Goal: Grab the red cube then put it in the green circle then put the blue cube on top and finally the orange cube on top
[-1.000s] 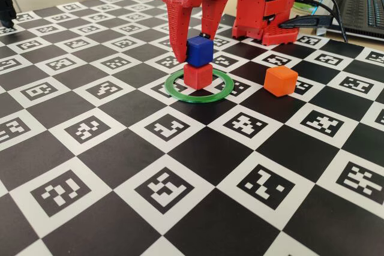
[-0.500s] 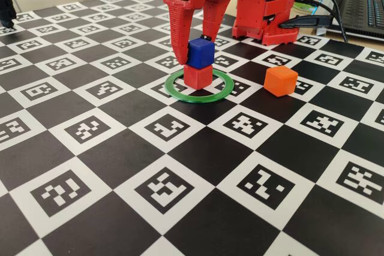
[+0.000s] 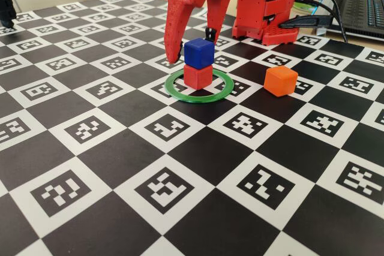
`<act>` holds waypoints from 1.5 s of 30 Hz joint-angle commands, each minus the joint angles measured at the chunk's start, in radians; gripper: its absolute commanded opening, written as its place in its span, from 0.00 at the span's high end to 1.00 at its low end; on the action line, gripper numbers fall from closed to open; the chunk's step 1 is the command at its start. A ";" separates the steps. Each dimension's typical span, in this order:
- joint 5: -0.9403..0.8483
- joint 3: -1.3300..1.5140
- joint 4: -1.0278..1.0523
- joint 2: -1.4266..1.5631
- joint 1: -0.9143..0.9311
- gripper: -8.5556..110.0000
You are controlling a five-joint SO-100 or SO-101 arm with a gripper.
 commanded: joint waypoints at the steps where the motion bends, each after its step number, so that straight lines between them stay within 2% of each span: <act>1: 0.029 -0.156 0.101 0.109 -0.046 0.56; 8: 0.178 -0.325 0.265 0.078 -0.201 0.57; 12: 0.360 -0.347 0.291 0.078 -0.319 0.60; 17: 0.396 -0.391 0.288 0.055 -0.411 0.60; 21: 0.492 -0.396 0.298 -0.023 -0.497 0.60; 28: 0.618 -0.284 0.178 -0.066 -0.606 0.59; 37: 0.799 -0.055 -0.043 -0.049 -0.583 0.58; 45: 0.793 0.114 -0.210 -0.043 -0.611 0.58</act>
